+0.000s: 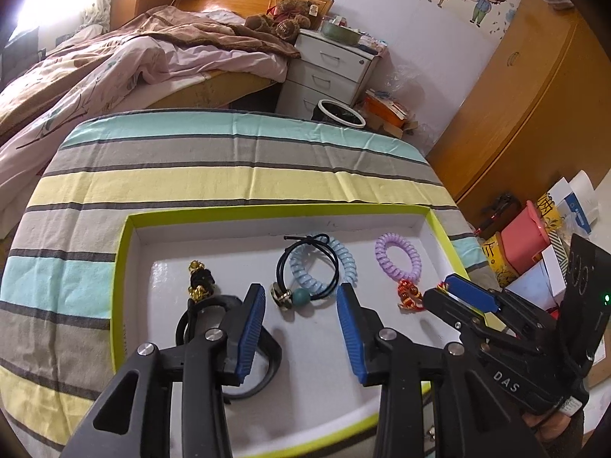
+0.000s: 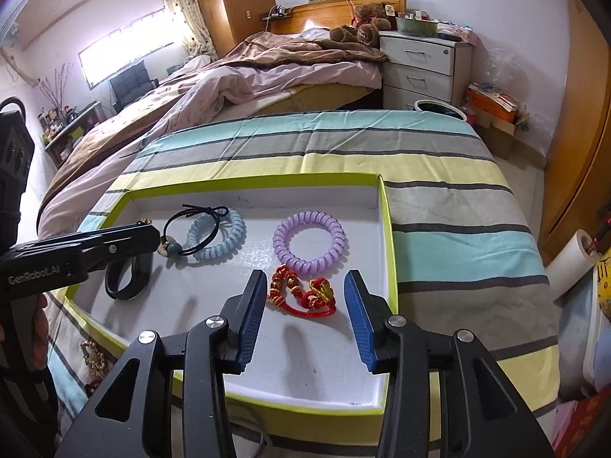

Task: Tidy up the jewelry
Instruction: 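Open both tools to drop the bracelet and charm into the box, withdraw, then grasp the grey hair tie with white flower using the right tool, then grasp the gold heart-shaped chain with the left tool while the right tool holds the hair tie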

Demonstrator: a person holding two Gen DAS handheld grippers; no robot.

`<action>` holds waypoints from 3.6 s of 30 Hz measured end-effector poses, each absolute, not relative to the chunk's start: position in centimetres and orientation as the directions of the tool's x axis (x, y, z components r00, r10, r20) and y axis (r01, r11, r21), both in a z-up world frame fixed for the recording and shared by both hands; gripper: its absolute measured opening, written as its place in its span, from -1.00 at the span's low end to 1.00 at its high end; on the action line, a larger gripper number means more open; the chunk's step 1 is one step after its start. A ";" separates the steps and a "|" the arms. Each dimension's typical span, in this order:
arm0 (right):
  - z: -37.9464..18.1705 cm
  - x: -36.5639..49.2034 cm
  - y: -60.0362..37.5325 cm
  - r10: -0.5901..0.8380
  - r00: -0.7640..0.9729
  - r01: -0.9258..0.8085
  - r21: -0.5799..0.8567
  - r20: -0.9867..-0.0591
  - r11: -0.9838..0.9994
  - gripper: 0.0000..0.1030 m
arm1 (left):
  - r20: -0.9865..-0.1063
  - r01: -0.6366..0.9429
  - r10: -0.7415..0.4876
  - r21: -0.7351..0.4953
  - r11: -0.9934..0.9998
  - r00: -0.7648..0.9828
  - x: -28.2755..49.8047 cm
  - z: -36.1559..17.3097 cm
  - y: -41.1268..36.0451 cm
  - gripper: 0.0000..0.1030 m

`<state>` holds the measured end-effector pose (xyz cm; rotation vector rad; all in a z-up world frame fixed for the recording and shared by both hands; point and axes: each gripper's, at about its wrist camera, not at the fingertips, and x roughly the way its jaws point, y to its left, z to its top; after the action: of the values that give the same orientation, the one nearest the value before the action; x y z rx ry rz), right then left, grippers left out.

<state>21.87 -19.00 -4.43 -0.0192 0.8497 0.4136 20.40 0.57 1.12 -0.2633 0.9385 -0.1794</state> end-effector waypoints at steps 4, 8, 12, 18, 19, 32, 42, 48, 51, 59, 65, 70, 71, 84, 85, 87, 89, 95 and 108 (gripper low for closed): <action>-3.9 21.1 -19.2 0.350 0.599 -0.359 0.149 -0.720 0.922 -0.16 | -0.758 0.037 -0.259 -0.297 0.954 0.598 18.8 1.9 0.9 -0.24; -3.3 19.7 -19.6 0.366 0.608 -0.359 0.167 -0.704 0.918 -0.16 | -0.744 0.026 -0.253 -0.302 0.953 0.618 16.9 2.6 1.6 -0.23; -3.0 18.1 -20.1 0.389 0.609 -0.363 0.193 -0.691 0.912 -0.16 | -0.725 0.012 -0.249 -0.315 0.949 0.642 14.7 3.3 2.5 -0.20; -2.7 15.2 -20.0 0.433 0.592 -0.409 0.209 -0.680 0.888 -0.16 | -0.710 -0.014 -0.249 -0.342 0.939 0.658 11.3 3.3 3.7 -0.08; -2.7 14.8 -19.9 0.439 0.588 -0.418 0.209 -0.679 0.884 -0.16 | -0.711 -0.021 -0.243 -0.341 0.940 0.660 10.8 3.3 3.9 -0.08; -4.7 10.9 -18.9 0.468 0.530 -0.457 0.226 -0.707 0.860 -0.16 | -0.716 -0.107 -0.212 -0.372 0.922 0.665 5.8 1.7 7.4 -0.08; -5.8 10.2 -17.5 0.439 0.521 -0.462 0.190 -0.732 0.866 -0.16 | -0.724 -0.145 -0.201 -0.385 0.912 0.660 4.2 0.5 9.2 -0.08; -6.4 10.3 -16.8 0.394 0.522 -0.458 0.141 -0.756 0.878 -0.16 | -0.723 -0.151 -0.205 -0.395 0.906 0.660 3.5 0.0 9.8 -0.08; -6.5 10.1 -16.4 0.373 0.532 -0.465 0.105 -0.760 0.879 -0.21 | -0.727 -0.154 -0.207 -0.397 0.905 0.655 3.4 -0.2 10.0 -0.08; -6.6 9.7 -16.2 0.329 0.555 -0.454 0.053 -0.764 0.889 -0.66 | -0.736 -0.139 -0.220 -0.393 0.909 0.640 3.8 -0.6 9.5 -0.08; -6.1 9.4 -17.1 0.332 0.581 -0.429 0.067 -0.743 0.901 -0.66 | -0.743 -0.073 -0.258 -0.381 0.922 0.617 5.3 -0.7 8.3 -0.08; -5.5 9.0 -18.4 0.334 0.600 -0.401 0.088 -0.727 0.912 -0.66 | -0.746 -0.023 -0.285 -0.372 0.928 0.602 7.0 -0.8 7.2 -0.08; -5.5 8.9 -18.6 0.334 0.601 -0.398 0.090 -0.727 0.913 -0.66 | -0.747 -0.006 -0.301 -0.377 0.926 0.593 7.6 -1.0 6.9 -0.08; -5.3 8.4 -19.2 0.346 0.602 -0.384 0.119 -0.719 0.916 -0.66 | -0.756 0.010 -0.340 -0.404 0.915 0.560 7.7 -2.0 5.8 -0.08; -5.4 8.3 -19.2 0.348 0.601 -0.385 0.121 -0.720 0.915 -0.66 | -0.753 0.010 -0.350 -0.415 0.910 0.557 7.5 -2.0 5.8 -0.08; -5.5 8.4 -19.2 0.352 0.597 -0.386 0.127 -0.721 0.914 -0.66 | -0.754 0.020 -0.362 -0.421 0.907 0.548 6.9 -2.1 5.4 -0.08; -5.6 8.5 -19.3 0.353 0.594 -0.386 0.129 -0.723 0.913 -0.66 | -0.759 0.038 -0.358 -0.403 0.914 0.544 6.4 -2.1 4.9 -0.08; -5.7 8.6 -19.4 0.356 0.592 -0.383 0.136 -0.723 0.914 -0.66 | -0.782 0.041 -0.264 -0.293 0.955 0.565 6.8 -1.6 4.6 -0.08; -5.9 8.6 -19.6 0.354 0.586 -0.379 0.140 -0.729 0.915 -0.66 | -0.760 0.112 -0.359 -0.358 0.927 0.542 8.3 -1.8 4.2 -0.08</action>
<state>8.60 -19.61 -5.91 -0.0317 0.8431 0.4273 8.30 4.15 -1.83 -0.2815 0.9612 -0.2837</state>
